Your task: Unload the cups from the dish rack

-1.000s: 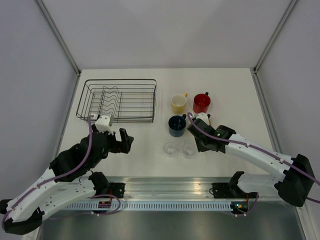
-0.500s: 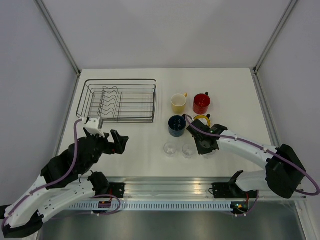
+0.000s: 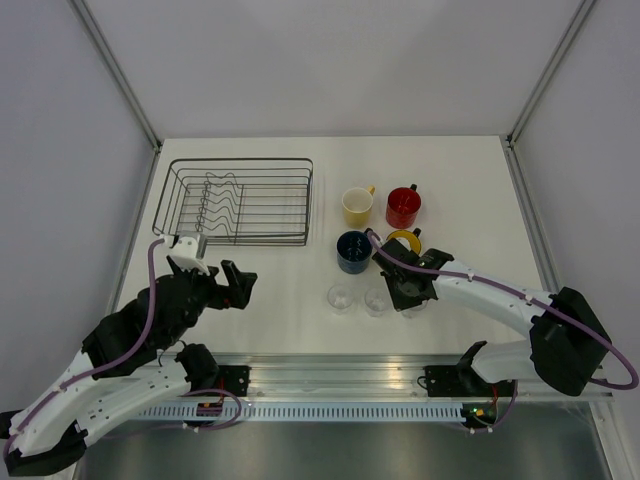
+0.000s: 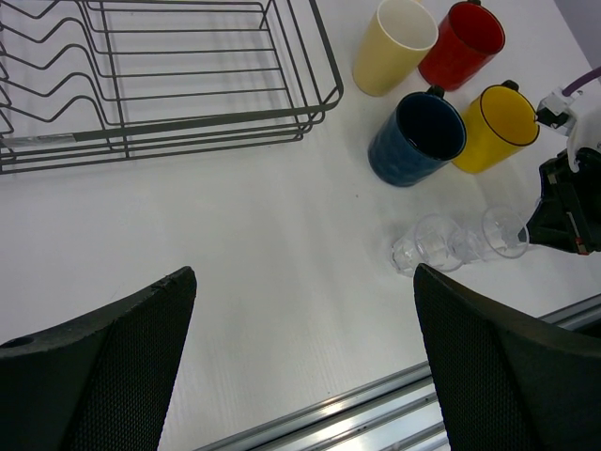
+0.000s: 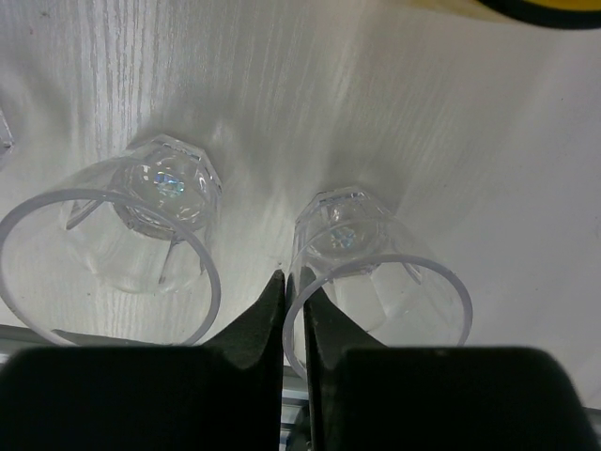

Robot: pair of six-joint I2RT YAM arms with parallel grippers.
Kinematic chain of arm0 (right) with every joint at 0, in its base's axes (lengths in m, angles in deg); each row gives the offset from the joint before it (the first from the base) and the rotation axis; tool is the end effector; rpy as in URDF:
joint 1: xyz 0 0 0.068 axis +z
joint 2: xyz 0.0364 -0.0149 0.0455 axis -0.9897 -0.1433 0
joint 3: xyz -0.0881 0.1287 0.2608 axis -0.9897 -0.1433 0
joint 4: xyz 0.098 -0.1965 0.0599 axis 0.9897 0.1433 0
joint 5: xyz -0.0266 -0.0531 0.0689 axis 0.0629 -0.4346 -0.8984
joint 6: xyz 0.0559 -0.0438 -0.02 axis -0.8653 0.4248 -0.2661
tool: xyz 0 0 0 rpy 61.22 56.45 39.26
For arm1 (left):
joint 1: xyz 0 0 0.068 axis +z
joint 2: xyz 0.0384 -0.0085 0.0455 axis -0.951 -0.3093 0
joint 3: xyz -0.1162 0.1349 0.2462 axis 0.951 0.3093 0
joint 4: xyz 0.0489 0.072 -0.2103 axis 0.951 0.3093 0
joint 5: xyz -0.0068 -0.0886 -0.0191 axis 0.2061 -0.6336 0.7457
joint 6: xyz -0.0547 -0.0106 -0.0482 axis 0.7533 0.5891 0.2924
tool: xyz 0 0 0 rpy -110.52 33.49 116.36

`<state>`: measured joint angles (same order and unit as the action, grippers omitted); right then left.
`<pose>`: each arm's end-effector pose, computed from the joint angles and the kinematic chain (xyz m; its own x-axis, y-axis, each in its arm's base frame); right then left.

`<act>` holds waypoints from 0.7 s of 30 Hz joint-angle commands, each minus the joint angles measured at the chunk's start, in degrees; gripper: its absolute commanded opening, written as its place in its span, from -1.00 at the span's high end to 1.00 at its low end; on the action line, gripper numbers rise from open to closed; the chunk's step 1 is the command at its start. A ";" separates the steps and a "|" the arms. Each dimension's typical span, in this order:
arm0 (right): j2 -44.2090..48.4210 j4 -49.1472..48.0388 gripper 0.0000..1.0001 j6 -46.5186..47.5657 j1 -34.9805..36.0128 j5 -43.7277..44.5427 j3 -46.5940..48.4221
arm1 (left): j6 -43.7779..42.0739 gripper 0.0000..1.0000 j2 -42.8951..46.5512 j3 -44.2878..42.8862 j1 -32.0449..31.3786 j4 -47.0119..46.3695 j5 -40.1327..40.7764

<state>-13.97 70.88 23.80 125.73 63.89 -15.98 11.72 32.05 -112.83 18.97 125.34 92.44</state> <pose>0.1471 0.1254 0.2184 -0.9141 -0.2499 -0.3193 -0.2491 0.9675 -0.0441 0.0435 -0.0089 0.3279 -0.4047 -0.1423 -0.9033 0.2807 0.9208 -0.2709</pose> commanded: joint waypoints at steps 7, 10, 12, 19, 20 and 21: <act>0.77 0.55 0.48 0.19 -0.20 0.60 0.56 | -1.80 -0.99 0.15 -0.05 0.10 -0.42 2.20; 1.83 1.78 0.28 0.37 -0.28 0.86 1.70 | -1.89 -0.99 -0.38 -0.40 1.24 0.01 3.78; 3.40 2.14 0.19 0.89 -0.20 -0.36 2.40 | -1.71 -0.99 -1.08 -0.49 4.47 0.11 3.70; 10.70 3.63 -0.61 2.83 -0.19 -2.74 4.86 | -4.34 -0.99 -3.81 0.30 23.63 -4.11 -8.06; 11.49 3.98 -0.70 3.18 -0.20 -2.57 5.30 | -5.30 -0.99 -4.24 0.65 26.18 -4.90 -10.08; 12.89 4.59 -0.83 3.36 -0.20 -2.22 6.35 | -5.75 -0.99 -4.77 0.74 30.73 -6.38 -13.58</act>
<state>-4.44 73.79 25.92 125.73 61.87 -13.47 10.06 28.67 -112.48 41.72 123.90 88.20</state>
